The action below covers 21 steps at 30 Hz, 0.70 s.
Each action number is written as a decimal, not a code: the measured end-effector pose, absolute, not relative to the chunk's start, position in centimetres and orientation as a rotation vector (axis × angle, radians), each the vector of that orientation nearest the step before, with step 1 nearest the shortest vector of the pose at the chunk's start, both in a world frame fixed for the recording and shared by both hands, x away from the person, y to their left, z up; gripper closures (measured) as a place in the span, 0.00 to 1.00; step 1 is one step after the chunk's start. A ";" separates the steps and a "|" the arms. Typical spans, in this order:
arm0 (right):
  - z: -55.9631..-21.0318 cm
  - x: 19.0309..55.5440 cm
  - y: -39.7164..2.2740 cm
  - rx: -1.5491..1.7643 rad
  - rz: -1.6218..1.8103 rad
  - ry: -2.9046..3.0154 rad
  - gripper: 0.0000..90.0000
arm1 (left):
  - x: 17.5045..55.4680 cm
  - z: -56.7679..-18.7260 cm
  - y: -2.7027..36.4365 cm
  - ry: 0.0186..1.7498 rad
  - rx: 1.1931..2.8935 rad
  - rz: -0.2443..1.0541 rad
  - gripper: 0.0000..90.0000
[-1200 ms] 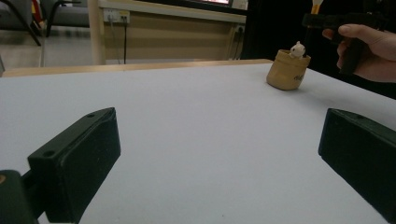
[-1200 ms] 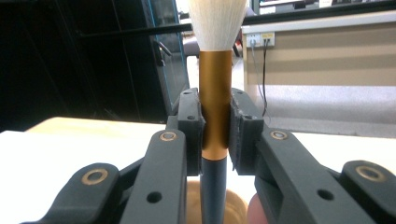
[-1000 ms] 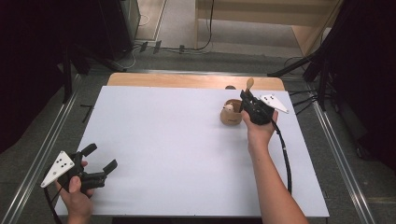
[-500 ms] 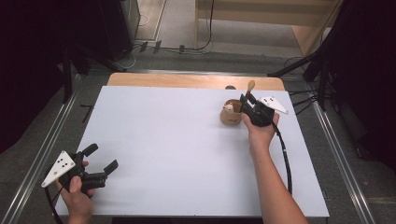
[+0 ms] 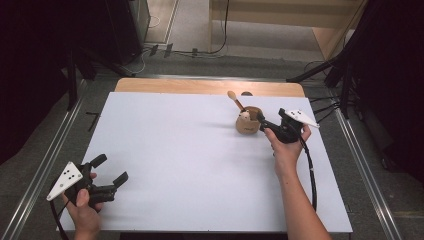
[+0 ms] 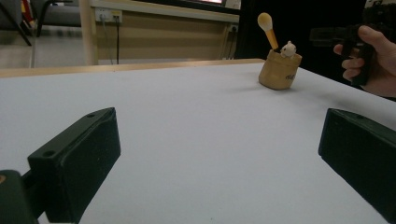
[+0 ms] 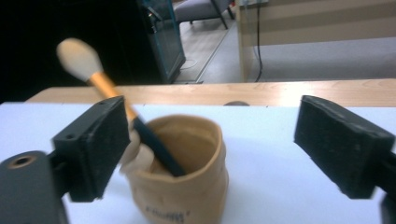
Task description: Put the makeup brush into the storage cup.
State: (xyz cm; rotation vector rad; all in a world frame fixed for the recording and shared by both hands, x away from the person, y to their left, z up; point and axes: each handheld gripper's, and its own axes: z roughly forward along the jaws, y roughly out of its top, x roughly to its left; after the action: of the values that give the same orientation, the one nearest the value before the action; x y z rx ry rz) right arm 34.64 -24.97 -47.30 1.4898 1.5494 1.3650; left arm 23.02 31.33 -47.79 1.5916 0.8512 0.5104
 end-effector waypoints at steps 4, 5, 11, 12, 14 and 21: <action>-47.5 33.6 -25.3 1.472 1.363 1.603 0.00 | 23.0 -47.7 31.3 0.851 1.590 0.512 0.00; -47.6 33.3 -25.3 1.471 1.367 1.612 0.00 | 23.0 -47.7 31.3 0.850 1.589 0.511 0.00; -47.9 31.5 -25.6 1.458 1.356 1.630 0.00 | 23.0 -47.7 31.2 0.849 1.591 0.510 0.00; -48.0 31.2 -25.7 1.453 1.352 1.630 0.00 | 23.0 -47.7 31.2 0.847 1.592 0.510 0.00; -48.1 30.6 -25.9 1.441 1.369 1.633 0.00 | 23.0 -47.7 31.2 0.847 1.594 0.512 0.00; -48.4 28.6 -26.5 1.408 1.372 1.644 0.00 | 23.0 -47.7 31.2 0.845 1.595 0.514 0.00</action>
State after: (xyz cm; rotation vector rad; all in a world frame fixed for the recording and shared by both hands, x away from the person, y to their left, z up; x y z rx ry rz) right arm 28.58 -26.54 -48.40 1.4082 1.6440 1.3724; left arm 22.95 31.17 -47.68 1.5955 0.8445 0.5141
